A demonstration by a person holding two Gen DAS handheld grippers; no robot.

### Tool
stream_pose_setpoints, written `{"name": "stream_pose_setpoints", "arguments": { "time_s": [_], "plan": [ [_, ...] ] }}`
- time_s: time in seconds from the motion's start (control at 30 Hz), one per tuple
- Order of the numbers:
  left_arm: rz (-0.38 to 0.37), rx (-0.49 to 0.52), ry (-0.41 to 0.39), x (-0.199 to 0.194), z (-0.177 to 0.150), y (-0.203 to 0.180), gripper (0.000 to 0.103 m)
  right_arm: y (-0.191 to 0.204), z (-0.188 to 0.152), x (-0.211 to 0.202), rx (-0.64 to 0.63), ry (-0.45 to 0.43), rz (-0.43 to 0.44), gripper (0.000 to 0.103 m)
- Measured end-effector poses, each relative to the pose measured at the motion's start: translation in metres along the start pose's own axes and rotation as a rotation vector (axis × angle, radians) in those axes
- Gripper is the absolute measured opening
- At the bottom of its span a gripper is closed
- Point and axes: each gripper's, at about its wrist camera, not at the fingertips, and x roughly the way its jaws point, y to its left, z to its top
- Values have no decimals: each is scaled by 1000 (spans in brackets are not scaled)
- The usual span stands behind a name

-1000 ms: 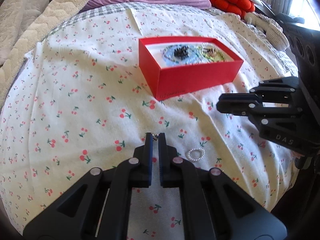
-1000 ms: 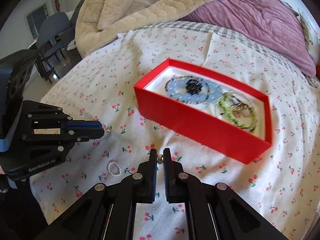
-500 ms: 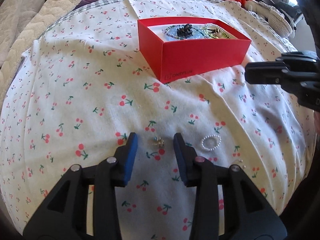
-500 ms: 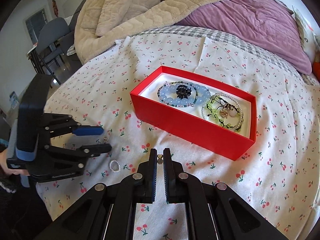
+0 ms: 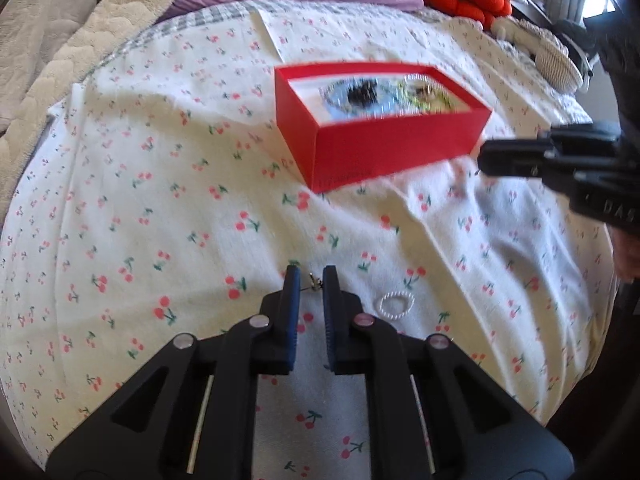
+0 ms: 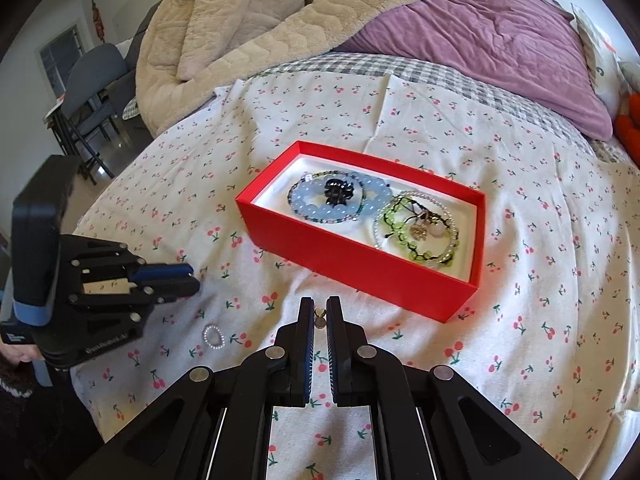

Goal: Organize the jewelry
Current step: 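Carry both held earrings over the red box and lower them inside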

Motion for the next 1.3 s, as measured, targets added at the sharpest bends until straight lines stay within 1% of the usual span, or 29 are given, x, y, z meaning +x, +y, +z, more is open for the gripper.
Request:
{"name": "stream_pose_setpoints", "arguments": {
  "time_s": [0.33, 0.6, 0.73, 0.87, 0.97, 1.1, 1.3],
  "plan": [
    [-17, -22, -68, -20, 32, -6, 13, -18, 11, -19, 33, -40, -5, 6],
    [-71, -65, -98, -24, 64, -12, 13, -39, 29, -27, 106, -73, 21, 6],
    [-99, -93, -93, -18, 79, -14, 13, -49, 36, -24, 147, -69, 39, 6],
    [-132, -122, -84, -8, 92, -15, 13, -60, 41, -17, 201, -49, 58, 6],
    [-142, -144, -73, 0, 99, -14, 13, -66, 44, -11, 231, -31, 73, 6],
    [-163, -206, -44, 15, 106, -6, 13, -74, 47, -1, 270, -6, 88, 6],
    [-176, -253, -14, 29, 108, -1, 13, -83, 49, 12, 306, 23, 105, 6]
  ]
}}
